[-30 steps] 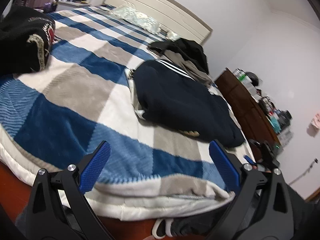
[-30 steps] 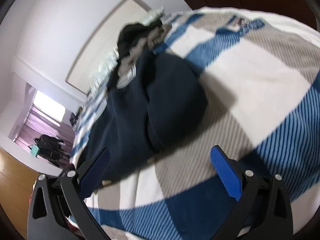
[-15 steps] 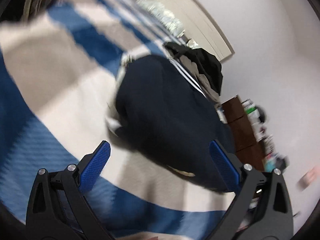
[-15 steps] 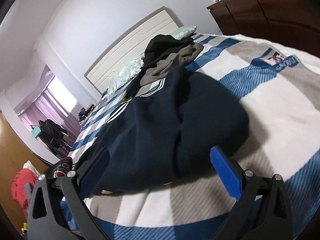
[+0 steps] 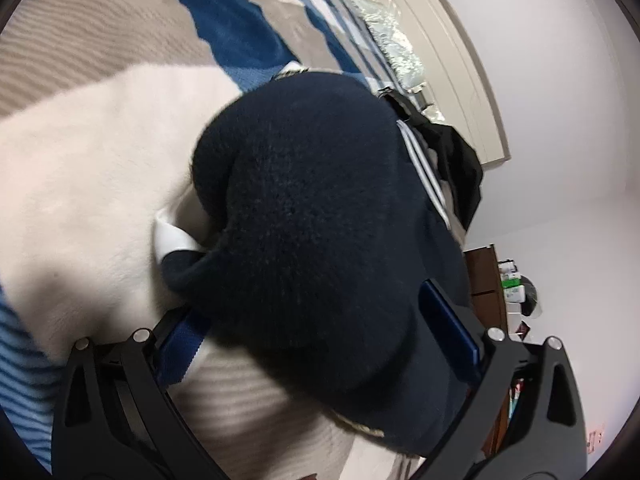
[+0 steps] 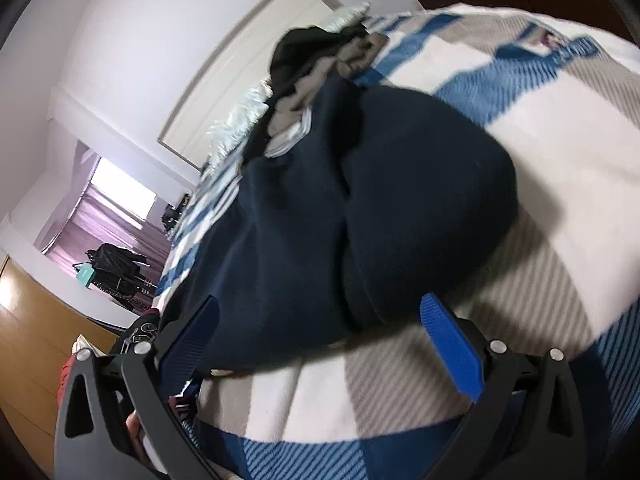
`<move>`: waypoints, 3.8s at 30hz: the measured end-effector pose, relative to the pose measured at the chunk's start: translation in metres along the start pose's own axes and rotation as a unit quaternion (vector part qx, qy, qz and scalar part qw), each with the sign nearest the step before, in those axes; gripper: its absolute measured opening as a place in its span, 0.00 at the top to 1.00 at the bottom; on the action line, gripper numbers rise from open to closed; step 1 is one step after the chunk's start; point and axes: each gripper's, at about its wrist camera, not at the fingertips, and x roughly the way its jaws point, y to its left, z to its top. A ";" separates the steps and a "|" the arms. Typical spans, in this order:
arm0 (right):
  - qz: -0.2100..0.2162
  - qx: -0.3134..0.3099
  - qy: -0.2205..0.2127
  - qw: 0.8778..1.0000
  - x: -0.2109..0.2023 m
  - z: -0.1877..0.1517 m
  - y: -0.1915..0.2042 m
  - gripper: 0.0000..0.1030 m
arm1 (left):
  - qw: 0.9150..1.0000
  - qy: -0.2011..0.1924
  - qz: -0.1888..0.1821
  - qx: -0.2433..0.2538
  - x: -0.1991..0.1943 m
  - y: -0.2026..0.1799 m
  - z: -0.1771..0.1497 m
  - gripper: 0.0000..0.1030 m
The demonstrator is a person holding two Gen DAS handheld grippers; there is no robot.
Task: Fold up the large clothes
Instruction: 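Move both tools to the folded jacket and grasp its edge with the left tool, then grasp the navy jacket bundle with the right tool while the left tool grips it too, then lift the navy bundle with both tools and carry it toward the bed edge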
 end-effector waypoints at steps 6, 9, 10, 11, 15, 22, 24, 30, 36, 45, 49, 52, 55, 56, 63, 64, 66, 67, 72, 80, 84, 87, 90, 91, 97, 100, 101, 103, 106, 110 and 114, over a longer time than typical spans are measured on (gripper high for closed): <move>-0.005 0.060 0.021 0.998 0.000 -0.002 -0.019 0.05 | 1.000 0.009 -0.002 -0.008 0.012 -0.004 0.006 0.06; 0.004 0.083 0.020 0.996 0.007 0.001 -0.023 0.05 | 1.000 0.018 0.002 0.000 0.021 -0.013 0.010 0.06; 0.004 0.086 0.017 0.996 0.010 0.003 -0.023 0.05 | 1.000 0.022 0.006 0.002 0.025 -0.015 0.012 0.06; 0.004 0.091 0.013 0.996 0.016 0.006 -0.023 0.05 | 1.000 0.027 0.011 0.000 0.028 -0.015 0.013 0.06; 0.005 0.117 0.016 0.993 0.043 0.017 -0.027 0.04 | 0.998 0.045 0.017 -0.028 0.034 -0.014 0.018 0.06; -0.011 0.150 -0.009 0.989 0.057 0.030 -0.030 0.03 | 0.998 0.047 0.001 -0.032 0.025 -0.018 0.016 0.09; -0.021 0.147 -0.001 0.989 0.061 0.034 -0.033 0.03 | 0.998 0.043 0.010 -0.035 0.024 -0.016 0.013 0.17; -0.020 0.138 -0.003 0.990 0.058 0.039 -0.034 0.49 | 0.998 0.040 0.002 -0.047 0.015 -0.008 0.007 0.47; 0.050 0.114 -0.036 0.992 0.029 0.045 -0.022 0.68 | 0.998 0.033 -0.042 -0.031 -0.008 -0.031 0.011 0.67; 0.068 0.100 -0.028 0.992 -0.020 0.027 -0.012 0.71 | 0.997 0.033 -0.069 -0.015 -0.066 -0.030 -0.018 0.70; 0.062 0.073 0.004 0.995 -0.064 -0.008 -0.007 0.71 | 0.997 0.039 -0.073 -0.008 -0.098 -0.017 -0.031 0.71; 0.042 0.058 0.029 0.997 -0.091 -0.042 -0.020 0.69 | 0.996 0.055 -0.064 0.010 -0.118 -0.001 -0.041 0.70; 0.014 0.069 0.053 0.996 -0.085 -0.051 -0.036 0.65 | 0.995 0.069 -0.047 0.051 -0.120 0.011 -0.050 0.68; 0.008 0.060 0.049 0.997 -0.083 -0.050 -0.035 0.63 | 0.994 0.069 -0.036 0.079 -0.117 0.011 -0.051 0.66; -0.046 0.026 0.034 0.998 -0.070 -0.055 -0.021 0.35 | 0.991 0.069 -0.013 0.117 -0.103 0.013 -0.047 0.42; -0.050 0.027 0.033 0.998 -0.068 -0.055 -0.019 0.32 | 0.990 0.070 -0.009 0.120 -0.102 0.013 -0.048 0.39; -0.057 0.022 0.031 0.998 -0.063 -0.055 -0.015 0.24 | 0.990 0.068 -0.003 0.123 -0.098 0.012 -0.048 0.31; -0.066 0.016 0.030 0.997 -0.060 -0.055 -0.011 0.21 | 0.990 0.065 0.001 0.121 -0.096 0.012 -0.047 0.30; -0.077 0.035 0.035 0.996 -0.047 -0.053 -0.015 0.13 | 0.993 0.064 0.020 0.099 -0.081 0.015 -0.039 0.21; 0.018 0.112 0.029 0.993 -0.051 -0.038 -0.030 0.65 | 0.992 0.088 -0.018 0.088 -0.088 0.013 -0.030 0.67; 0.055 0.083 -0.001 0.995 -0.075 -0.022 0.008 0.72 | 0.992 0.070 -0.060 0.082 -0.116 -0.016 -0.015 0.74; 0.080 0.094 -0.009 0.992 -0.081 -0.008 0.031 0.73 | 0.991 0.060 -0.097 0.076 -0.140 -0.041 0.003 0.76; 0.102 0.081 -0.008 0.991 -0.089 0.008 0.064 0.74 | 0.988 0.048 -0.119 0.091 -0.169 -0.069 0.023 0.76; 0.113 0.070 -0.007 0.991 -0.093 0.013 0.079 0.74 | 0.986 0.045 -0.126 0.095 -0.178 -0.076 0.030 0.76; 0.151 0.014 0.014 0.988 -0.101 0.037 0.170 0.74 | 0.982 0.021 -0.150 0.114 -0.249 -0.109 0.074 0.76; 0.172 -0.018 0.034 0.984 -0.098 0.042 0.226 0.74 | 0.981 0.003 -0.152 0.119 -0.293 -0.116 0.098 0.76; 0.179 -0.032 0.042 0.982 -0.095 0.042 0.247 0.74 | 0.981 -0.004 -0.150 0.121 -0.309 -0.117 0.108 0.76; 0.196 -0.062 0.055 0.977 -0.087 0.040 0.292 0.74 | 0.981 -0.021 -0.146 0.124 -0.341 -0.115 0.128 0.76; 0.227 -0.111 0.072 0.965 -0.067 0.031 0.369 0.74 | 0.980 -0.054 -0.139 0.131 -0.393 -0.111 0.166 0.76; 0.256 -0.151 0.098 0.950 -0.028 0.014 0.460 0.74 | 0.979 -0.102 -0.118 0.134 -0.453 -0.103 0.228 0.76; 0.275 -0.181 0.126 0.936 0.036 -0.006 0.560 0.74 | 0.977 -0.146 -0.085 0.131 -0.491 -0.094 0.291 0.76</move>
